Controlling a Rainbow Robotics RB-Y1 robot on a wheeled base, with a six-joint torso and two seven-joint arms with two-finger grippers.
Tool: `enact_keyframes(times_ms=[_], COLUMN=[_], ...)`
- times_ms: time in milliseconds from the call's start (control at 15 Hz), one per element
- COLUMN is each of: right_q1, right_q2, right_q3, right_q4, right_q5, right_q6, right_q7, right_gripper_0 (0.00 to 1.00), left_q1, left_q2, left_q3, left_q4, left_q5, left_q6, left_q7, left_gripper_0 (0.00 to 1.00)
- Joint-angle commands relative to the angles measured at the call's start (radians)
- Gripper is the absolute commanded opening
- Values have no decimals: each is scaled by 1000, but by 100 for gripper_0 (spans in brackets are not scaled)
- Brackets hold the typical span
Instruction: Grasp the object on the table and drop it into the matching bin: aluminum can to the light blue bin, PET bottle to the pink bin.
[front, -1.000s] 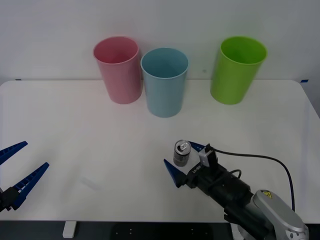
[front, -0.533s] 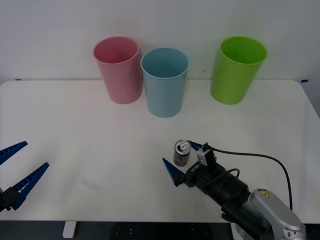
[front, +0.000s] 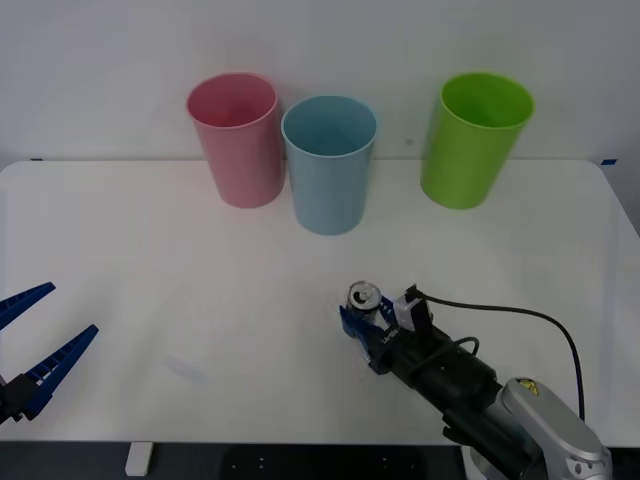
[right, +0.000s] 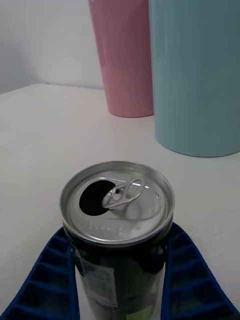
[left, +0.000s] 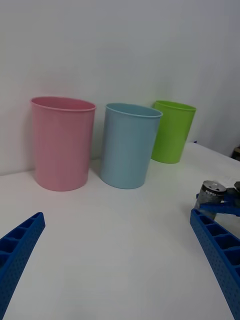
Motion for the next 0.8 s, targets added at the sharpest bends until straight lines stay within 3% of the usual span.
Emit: enact_keyframes(times_ms=[67, 533, 800], right_q1=[-8, -3, 23], right_q2=[1, -31, -76], right_q3=[0, -91, -170], right_q4=[0, -30, -98], right_q5=[0, 0, 0], right_q6=[-5, -160, -272], right_q7=[-7, -58, -179], right_gripper_0=[0, 0, 0], left_q1=[0, 0, 0], left_q2=[0, 0, 0], left_q3=[0, 0, 0], left_q4=[0, 0, 0], left_q5=[0, 0, 0], left_q6=[0, 0, 0], left_q7=[0, 0, 0], left_gripper_0=[100, 100, 100])
